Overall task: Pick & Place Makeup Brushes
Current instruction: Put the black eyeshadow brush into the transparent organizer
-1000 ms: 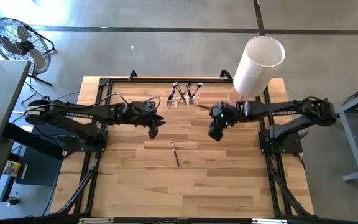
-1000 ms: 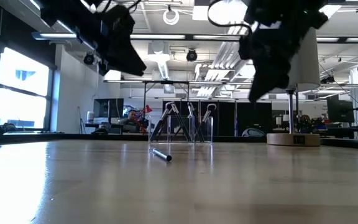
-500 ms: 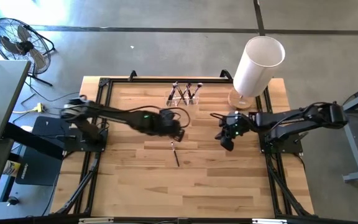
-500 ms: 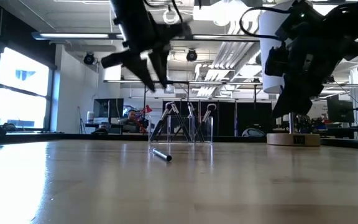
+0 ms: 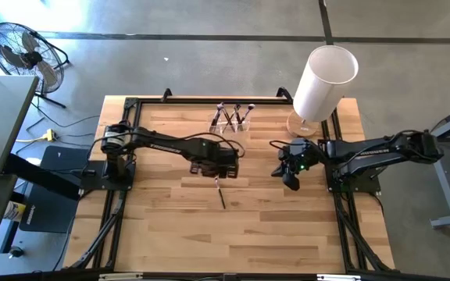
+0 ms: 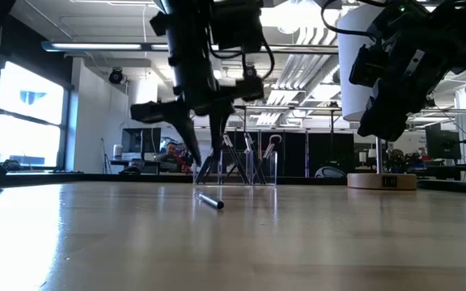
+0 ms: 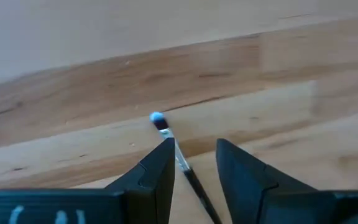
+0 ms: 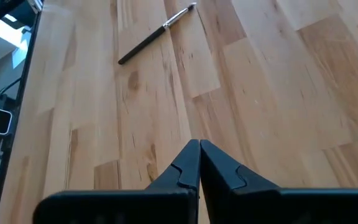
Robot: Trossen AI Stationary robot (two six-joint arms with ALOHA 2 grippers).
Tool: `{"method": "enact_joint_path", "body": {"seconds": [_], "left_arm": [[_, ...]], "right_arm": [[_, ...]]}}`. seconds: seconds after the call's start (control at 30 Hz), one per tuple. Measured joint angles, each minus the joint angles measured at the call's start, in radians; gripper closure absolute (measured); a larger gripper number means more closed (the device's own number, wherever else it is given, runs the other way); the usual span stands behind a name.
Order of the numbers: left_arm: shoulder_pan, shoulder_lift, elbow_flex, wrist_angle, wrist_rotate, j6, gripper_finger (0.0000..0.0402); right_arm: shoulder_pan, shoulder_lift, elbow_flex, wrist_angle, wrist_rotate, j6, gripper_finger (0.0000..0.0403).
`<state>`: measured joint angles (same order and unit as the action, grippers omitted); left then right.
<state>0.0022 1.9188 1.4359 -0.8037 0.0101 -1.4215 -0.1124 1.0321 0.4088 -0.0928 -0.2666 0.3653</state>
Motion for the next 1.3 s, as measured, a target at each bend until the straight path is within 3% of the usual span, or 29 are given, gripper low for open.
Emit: {"method": "enact_joint_path", "body": {"seconds": [0.2,0.73,0.9,1.1,1.3], "left_arm": [[-0.002,0.014,-0.001,0.003,-0.014,-0.111,0.0286],[-0.002,0.128,0.0,0.082,0.038,-0.177,0.0286],[-0.002,0.129,-0.001,0.091,0.002,-0.179,0.0286],[-0.002,0.109,0.029,-0.035,-0.101,-0.159,0.0286],[-0.036,0.084,0.117,-0.141,-0.11,-0.116,0.0286]], "right_arm": [[0.027,0.0,0.0,-0.008,0.002,-0.032,0.0401],[0.048,-0.001,0.0,-0.024,0.005,-0.06,0.0397],[0.048,0.0,0.0,-0.033,0.002,-0.06,0.0401],[0.048,-0.001,0.0,-0.031,0.007,-0.061,0.0397],[0.048,0.001,0.0,-0.023,0.011,-0.061,0.0401]]}}
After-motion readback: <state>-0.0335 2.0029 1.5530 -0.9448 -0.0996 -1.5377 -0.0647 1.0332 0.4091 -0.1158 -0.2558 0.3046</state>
